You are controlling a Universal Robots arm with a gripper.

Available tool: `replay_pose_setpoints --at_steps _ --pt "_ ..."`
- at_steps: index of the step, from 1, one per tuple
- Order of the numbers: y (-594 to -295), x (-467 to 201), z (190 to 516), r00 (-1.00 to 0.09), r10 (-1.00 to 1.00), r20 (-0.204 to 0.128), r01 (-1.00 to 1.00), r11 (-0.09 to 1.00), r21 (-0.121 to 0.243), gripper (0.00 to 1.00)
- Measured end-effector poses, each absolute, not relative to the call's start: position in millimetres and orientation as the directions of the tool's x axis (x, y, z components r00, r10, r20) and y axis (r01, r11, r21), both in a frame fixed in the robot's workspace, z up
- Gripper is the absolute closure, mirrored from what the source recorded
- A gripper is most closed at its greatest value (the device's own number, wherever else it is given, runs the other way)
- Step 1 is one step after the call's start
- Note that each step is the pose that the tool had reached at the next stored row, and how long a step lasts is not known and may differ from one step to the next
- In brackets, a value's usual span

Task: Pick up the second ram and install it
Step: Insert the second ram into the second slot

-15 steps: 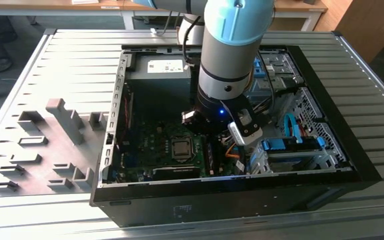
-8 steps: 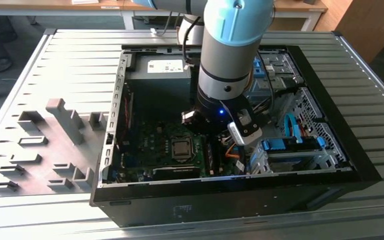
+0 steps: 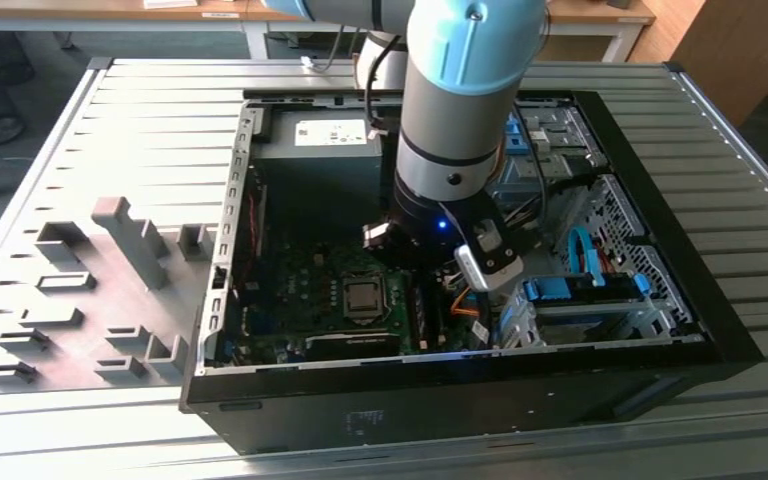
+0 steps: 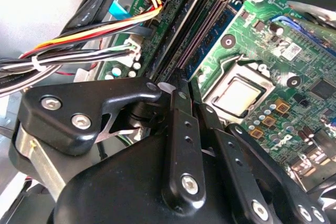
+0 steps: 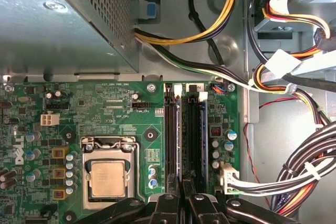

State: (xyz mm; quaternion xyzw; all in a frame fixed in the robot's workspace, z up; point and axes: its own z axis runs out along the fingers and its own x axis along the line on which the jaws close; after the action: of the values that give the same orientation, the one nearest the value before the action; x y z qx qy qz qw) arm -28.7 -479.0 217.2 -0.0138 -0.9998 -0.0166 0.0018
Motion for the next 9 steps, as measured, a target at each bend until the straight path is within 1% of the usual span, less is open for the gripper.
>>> replay_pose_setpoints --at_steps 9 --pt "-478.8 -28.7 215.3 -1.0 0.028 0.004 0.028 0.999 0.033 0.86"
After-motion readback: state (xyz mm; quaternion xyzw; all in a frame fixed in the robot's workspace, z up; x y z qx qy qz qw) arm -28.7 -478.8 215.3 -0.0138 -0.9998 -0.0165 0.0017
